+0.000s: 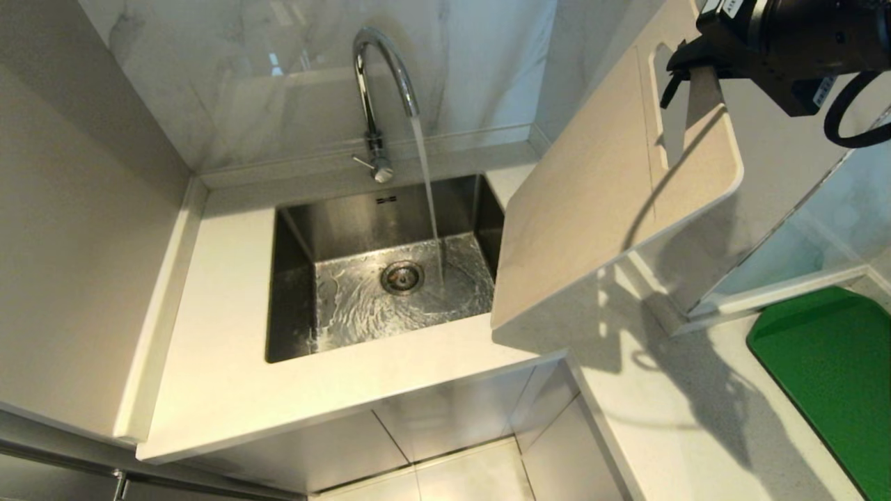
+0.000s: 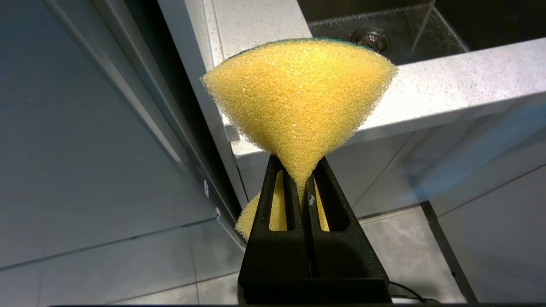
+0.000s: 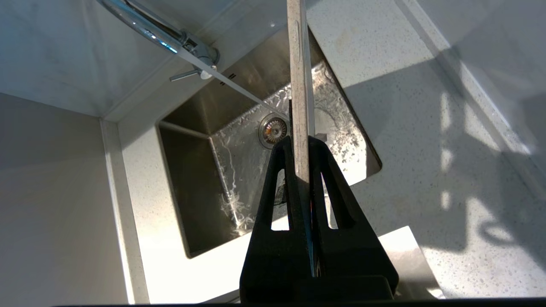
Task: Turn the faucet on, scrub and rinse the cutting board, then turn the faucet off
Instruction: Scrub the cutting board underwater
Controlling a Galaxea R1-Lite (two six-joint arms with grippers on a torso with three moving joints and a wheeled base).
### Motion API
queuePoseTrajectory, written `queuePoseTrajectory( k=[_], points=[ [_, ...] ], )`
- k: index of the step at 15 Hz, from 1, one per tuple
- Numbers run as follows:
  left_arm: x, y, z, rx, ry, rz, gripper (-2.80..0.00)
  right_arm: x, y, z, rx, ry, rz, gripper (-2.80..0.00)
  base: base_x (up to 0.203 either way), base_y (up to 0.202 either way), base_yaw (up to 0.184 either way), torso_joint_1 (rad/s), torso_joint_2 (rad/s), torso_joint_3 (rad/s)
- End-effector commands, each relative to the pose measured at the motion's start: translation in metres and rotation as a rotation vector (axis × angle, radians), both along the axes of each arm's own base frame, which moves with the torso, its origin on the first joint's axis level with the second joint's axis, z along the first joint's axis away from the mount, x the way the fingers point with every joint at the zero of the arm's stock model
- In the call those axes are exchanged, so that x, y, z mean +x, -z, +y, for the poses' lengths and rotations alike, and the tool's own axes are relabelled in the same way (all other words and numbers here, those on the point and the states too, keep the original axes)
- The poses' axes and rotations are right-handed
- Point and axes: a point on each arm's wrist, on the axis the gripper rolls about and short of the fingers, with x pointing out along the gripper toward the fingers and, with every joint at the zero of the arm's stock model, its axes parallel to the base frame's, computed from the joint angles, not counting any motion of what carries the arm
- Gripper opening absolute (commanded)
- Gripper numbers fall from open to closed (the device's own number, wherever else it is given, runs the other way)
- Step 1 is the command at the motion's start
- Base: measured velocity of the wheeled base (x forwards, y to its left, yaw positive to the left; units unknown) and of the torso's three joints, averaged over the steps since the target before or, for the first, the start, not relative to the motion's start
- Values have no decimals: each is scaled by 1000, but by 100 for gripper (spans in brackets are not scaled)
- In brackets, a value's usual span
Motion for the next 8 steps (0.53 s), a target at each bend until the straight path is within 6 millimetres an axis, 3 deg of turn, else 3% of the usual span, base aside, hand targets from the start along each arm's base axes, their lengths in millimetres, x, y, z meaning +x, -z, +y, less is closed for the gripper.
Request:
queuePoseTrajectory(
  k=[1,8],
  points=[
    [0,0,0,-1,-1,-4,-280,1,1,1,1,0,4,-280,21,0,63,-17,2,8],
    [0,0,0,1,-1,-4,-280,-3,-1,-1,2,1,1,-280,192,0,-2,5,2,5]
  ],
)
